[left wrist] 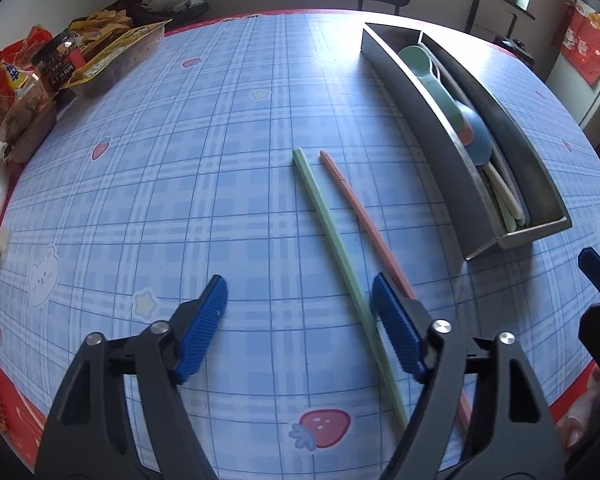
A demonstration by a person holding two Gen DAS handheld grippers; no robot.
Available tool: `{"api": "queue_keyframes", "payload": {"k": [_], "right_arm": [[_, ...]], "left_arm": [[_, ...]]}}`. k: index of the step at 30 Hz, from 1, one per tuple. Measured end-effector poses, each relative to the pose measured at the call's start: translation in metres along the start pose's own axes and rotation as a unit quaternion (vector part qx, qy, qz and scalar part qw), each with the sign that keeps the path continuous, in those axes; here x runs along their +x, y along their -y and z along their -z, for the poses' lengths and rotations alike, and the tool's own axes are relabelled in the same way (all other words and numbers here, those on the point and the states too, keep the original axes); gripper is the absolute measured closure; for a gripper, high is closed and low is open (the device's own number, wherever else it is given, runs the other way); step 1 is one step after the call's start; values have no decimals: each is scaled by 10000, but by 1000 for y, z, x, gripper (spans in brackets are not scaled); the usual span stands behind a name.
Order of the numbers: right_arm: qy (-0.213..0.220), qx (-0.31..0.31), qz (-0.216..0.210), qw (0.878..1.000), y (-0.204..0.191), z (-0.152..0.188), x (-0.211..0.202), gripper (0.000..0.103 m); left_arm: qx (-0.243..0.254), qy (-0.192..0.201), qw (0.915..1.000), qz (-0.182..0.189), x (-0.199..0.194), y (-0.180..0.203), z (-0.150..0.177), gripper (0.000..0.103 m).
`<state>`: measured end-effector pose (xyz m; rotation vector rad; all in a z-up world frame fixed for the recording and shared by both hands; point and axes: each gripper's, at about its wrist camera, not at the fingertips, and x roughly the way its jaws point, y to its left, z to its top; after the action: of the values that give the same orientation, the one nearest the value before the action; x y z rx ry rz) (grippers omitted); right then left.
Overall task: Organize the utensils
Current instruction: 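Grasp the green chopstick with the left tool while the right tool grasps the pink chopstick, then carry both chopsticks to the steel tray and lower them inside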
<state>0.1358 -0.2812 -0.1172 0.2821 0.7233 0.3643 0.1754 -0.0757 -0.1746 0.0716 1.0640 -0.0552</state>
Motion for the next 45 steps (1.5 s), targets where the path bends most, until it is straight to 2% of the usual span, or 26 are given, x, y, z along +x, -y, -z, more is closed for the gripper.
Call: {"api": "queue_keyframes", "payload": {"k": [2, 4, 6, 8, 10, 15, 18, 21, 24, 28, 35, 41, 45], "right_arm": [[-38, -104, -26, 9999, -5, 1, 1, 6], [-75, -254, -36, 9996, -11, 1, 3, 7], [-158, -437, -85, 9989, -19, 3, 6, 20], [-288, -641, -126, 9975, -27, 4, 10, 30], [-425, -849, -151, 9954, -36, 6, 15, 38], [-931, -1382, -72, 9860, -56, 11, 32, 64], [-1127, -1696, 90, 9790, -70, 14, 41, 70], [-1317, -1750, 150, 9756, -79, 15, 52, 75], [-1460, -1879, 291, 9708, -89, 17, 63, 77], [-1527, -1991, 485, 9668, -100, 17, 72, 78], [-1405, -2000, 700, 9671, -105, 15, 80, 95], [-1139, -2131, 829, 9668, -112, 21, 78, 97], [-683, -1947, 811, 9751, -106, 15, 61, 97]], "left_arm": [[163, 90, 9998, 29, -3, -1, 5, 50], [359, 182, 9990, 196, -6, -4, 10, 57], [516, 275, 9978, 321, -8, -11, 13, 65], [564, 317, 9971, 400, -10, -22, 17, 83], [576, 347, 9964, 515, -11, -36, 20, 88], [676, 514, 9947, 581, -14, -69, 32, 92], [668, 607, 9935, 693, -16, -82, 37, 92], [703, 743, 9917, 783, -16, -86, 41, 92], [768, 888, 9900, 787, -17, -86, 46, 92], [641, 882, 9891, 987, -17, -93, 46, 92], [630, 893, 9882, 1076, -17, -93, 45, 91], [508, 974, 9855, 1290, -20, -100, 46, 92], [328, 1273, 9808, 1441, -30, -109, 50, 93]]}}
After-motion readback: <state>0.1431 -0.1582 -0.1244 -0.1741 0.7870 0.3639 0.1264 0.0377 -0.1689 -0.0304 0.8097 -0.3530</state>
